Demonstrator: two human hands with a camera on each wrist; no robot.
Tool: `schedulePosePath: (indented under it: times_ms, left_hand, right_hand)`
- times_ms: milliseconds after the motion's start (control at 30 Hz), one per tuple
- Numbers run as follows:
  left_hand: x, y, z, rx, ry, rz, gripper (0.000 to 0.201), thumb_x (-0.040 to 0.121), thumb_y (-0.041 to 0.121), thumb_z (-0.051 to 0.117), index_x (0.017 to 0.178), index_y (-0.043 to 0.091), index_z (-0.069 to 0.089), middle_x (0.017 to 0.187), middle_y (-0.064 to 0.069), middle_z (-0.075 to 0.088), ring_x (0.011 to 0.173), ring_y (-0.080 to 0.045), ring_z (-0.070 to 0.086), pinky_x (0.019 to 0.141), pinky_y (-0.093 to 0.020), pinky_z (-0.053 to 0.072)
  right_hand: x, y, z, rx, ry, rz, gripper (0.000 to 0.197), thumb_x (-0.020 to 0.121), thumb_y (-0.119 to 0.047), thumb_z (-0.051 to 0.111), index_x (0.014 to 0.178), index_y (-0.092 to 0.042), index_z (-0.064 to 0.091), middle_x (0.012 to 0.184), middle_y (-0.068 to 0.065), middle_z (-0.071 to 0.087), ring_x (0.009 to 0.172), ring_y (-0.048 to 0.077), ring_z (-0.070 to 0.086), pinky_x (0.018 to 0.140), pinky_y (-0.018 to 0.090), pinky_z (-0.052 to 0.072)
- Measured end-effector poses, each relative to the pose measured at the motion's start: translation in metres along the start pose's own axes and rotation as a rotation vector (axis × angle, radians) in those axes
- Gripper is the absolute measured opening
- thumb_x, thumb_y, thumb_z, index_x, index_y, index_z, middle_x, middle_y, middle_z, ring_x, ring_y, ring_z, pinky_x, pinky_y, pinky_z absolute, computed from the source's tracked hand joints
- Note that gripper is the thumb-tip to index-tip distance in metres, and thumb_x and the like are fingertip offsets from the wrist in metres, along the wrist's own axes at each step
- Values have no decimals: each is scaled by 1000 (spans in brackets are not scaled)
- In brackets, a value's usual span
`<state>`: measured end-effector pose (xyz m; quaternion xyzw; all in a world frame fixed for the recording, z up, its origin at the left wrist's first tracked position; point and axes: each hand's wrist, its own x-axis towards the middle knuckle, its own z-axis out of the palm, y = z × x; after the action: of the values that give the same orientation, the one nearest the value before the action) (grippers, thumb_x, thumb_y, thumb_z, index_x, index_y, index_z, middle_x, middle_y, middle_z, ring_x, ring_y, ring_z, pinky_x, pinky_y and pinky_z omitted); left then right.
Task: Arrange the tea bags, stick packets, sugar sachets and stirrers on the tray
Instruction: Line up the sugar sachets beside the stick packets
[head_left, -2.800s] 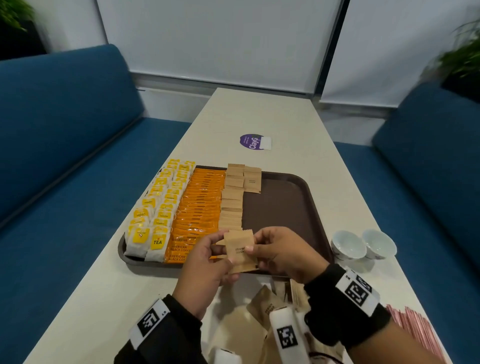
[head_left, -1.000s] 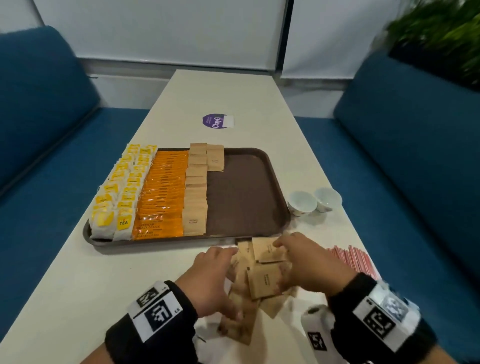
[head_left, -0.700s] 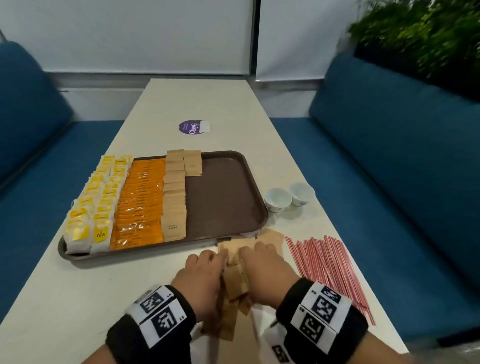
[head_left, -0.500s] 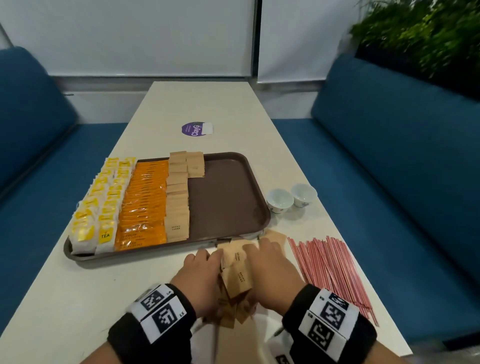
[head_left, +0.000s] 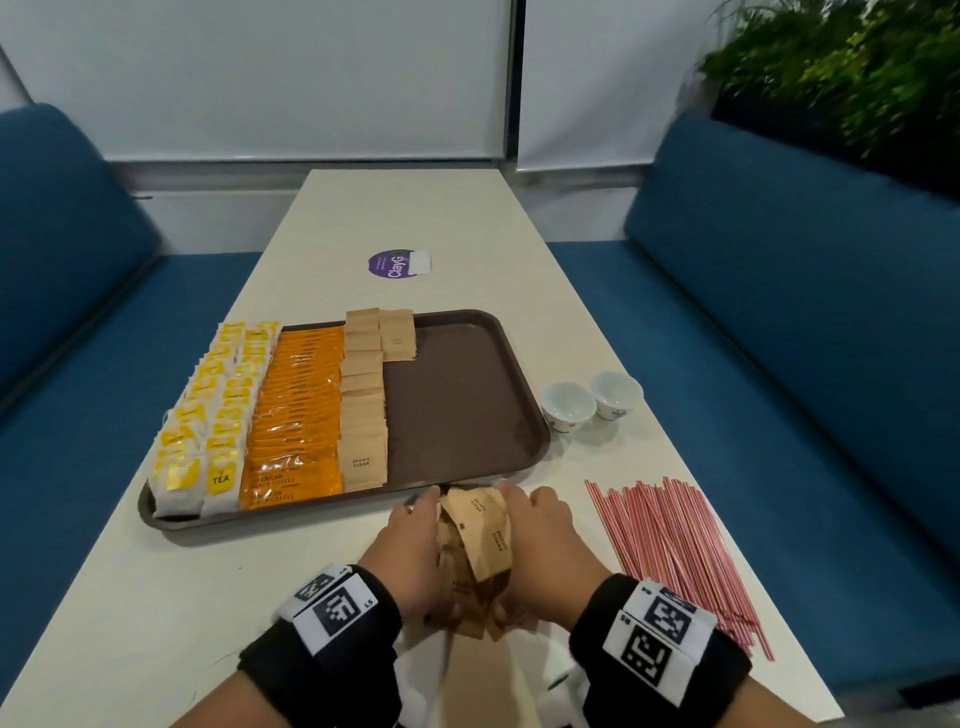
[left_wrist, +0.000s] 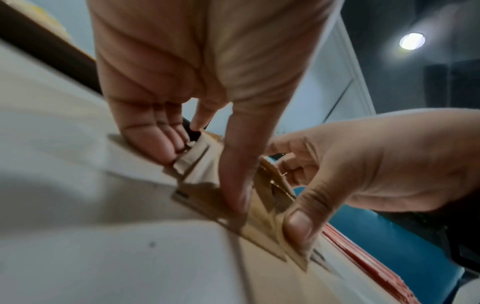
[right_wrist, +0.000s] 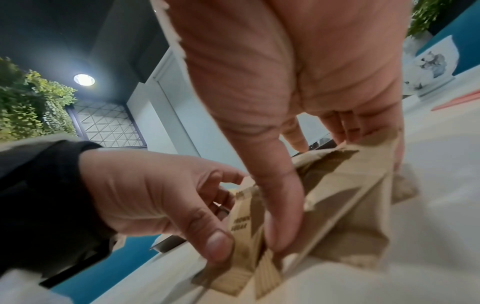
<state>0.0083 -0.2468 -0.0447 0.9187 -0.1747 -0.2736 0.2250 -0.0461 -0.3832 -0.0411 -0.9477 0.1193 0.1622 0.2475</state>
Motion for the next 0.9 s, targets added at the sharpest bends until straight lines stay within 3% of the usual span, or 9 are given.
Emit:
schedulePosePath:
  times_ms: [133, 300, 367, 433, 567, 667, 767, 833, 900]
  left_hand:
    - [7, -4, 2, -126, -17, -32, 92, 66, 17, 79, 141, 16, 26, 122, -5, 57, 111, -20, 56, 92, -29, 48]
    - [9, -4, 1, -184, -87, -100, 81, 67, 10, 79, 133, 14, 32, 100, 4, 54, 95, -16, 55, 70, -24, 48]
    - [8, -3, 2, -134, -69, -112, 73, 67, 13, 79, 126, 14, 38, 108, 0, 55, 100, -18, 55, 78, -28, 52]
    - [7, 1, 4, 32, -11, -108, 70, 67, 23, 79, 124, 14, 41, 120, -5, 49, 110, -21, 49, 91, -31, 47]
    - [8, 10, 11, 87, 22, -143, 77, 63, 30, 81, 126, 12, 41, 124, -7, 41, 115, -23, 44, 95, -31, 45]
    - [8, 13, 17, -57, -18, -141, 85, 53, 33, 84, 123, 12, 40, 120, -5, 46, 111, -23, 47, 93, -36, 47]
    - [10, 9, 15, -361, -72, -139, 114, 34, 36, 76, 134, 15, 25, 118, -5, 49, 111, -23, 49, 95, -40, 48]
    - [10, 8, 13, -542, -76, -132, 127, 35, 37, 71, 145, 21, 11, 124, -5, 48, 114, -23, 49, 99, -37, 44]
    - [8, 8, 13, -682, -65, -115, 130, 36, 43, 72, 147, 25, 8, 130, -5, 45, 118, -23, 47, 103, -36, 41]
  right_hand:
    - [6, 1, -2, 35, -25, 39, 100, 63, -17, 83, 142, -22, 22, 126, 7, 30, 120, 27, 30, 95, 34, 42]
    - [8, 4, -7, 78, -76, 44, 101, 54, -16, 89, 136, -29, 31, 123, 4, 25, 119, 25, 34, 100, 39, 45]
    - [8, 6, -6, 105, -74, 35, 96, 55, -15, 89, 132, -32, 34, 121, 3, 25, 116, 24, 36, 98, 37, 47]
    - [9, 8, -4, 120, -66, 15, 89, 58, -15, 87, 128, -33, 36, 119, 3, 25, 114, 24, 37, 96, 34, 48]
    - [10, 10, -1, 150, -39, -26, 77, 63, -18, 84, 123, -34, 38, 115, 1, 27, 111, 21, 37, 96, 31, 47]
    - [10, 8, 2, 173, -18, -58, 67, 70, -14, 77, 122, -30, 39, 109, -1, 25, 111, 21, 34, 99, 30, 42]
    - [11, 8, 5, 193, 3, -82, 59, 75, -19, 73, 122, -28, 39, 108, -2, 24, 112, 22, 34, 101, 32, 40]
    - [10, 8, 6, 199, 15, -92, 54, 78, -22, 70, 121, -26, 39, 109, -1, 26, 112, 22, 34, 101, 31, 39]
    - [10, 8, 6, 202, 21, -101, 57, 77, -22, 71, 123, -25, 38, 111, 0, 26, 111, 21, 34, 100, 30, 40]
